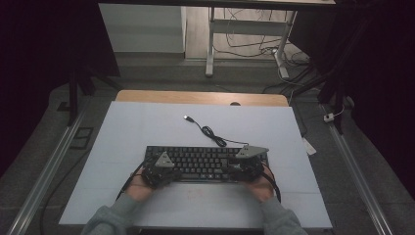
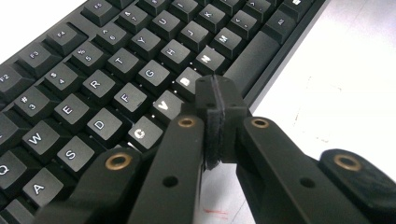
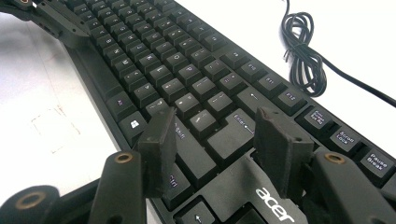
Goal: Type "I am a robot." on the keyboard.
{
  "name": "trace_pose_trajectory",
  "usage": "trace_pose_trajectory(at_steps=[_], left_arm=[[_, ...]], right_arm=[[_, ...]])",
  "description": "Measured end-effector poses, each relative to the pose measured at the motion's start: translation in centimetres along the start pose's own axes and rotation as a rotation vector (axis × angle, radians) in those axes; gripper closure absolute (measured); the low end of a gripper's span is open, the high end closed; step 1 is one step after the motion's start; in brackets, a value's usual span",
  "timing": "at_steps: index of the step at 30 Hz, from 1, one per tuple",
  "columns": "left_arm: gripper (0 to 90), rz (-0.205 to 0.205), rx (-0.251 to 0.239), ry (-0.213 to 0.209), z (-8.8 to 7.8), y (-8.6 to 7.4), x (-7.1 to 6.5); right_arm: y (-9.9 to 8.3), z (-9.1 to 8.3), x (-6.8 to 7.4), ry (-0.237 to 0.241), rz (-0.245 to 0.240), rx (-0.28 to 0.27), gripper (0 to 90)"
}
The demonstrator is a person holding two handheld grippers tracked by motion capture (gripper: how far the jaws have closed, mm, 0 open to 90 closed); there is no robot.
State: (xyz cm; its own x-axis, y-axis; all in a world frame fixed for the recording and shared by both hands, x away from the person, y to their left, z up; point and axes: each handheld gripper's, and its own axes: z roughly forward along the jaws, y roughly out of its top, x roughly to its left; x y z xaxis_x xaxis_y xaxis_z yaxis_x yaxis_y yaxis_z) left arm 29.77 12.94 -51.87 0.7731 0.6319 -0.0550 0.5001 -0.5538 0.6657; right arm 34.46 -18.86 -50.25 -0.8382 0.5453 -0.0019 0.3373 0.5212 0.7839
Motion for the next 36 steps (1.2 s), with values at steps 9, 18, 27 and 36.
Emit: trace_pose_trajectory(at_steps=[9,18,27,36], left_arm=[[89.0,0.004,0.007,0.001,0.3,-0.1,0.0],[89.0,-0.001,-0.048,0.01,-0.6,0.2,-0.1],[79.9,-0.05,-0.129,0.025,-2.3,0.4,0.5],[53.6,-0.149,-0.193,0.069,-3.7,0.0,2.1]], right_arm=[[0.0,0.0,0.0,0.0,-0.002,0.002,49.0],[0.0,0.0,0.0,0.001,-0.003,0.001,48.9],[0.0,0.0,0.0,0.0,-0.003,0.003,48.6],[0.0,0.1,0.0,0.001,-0.002,0.007,48.3]])
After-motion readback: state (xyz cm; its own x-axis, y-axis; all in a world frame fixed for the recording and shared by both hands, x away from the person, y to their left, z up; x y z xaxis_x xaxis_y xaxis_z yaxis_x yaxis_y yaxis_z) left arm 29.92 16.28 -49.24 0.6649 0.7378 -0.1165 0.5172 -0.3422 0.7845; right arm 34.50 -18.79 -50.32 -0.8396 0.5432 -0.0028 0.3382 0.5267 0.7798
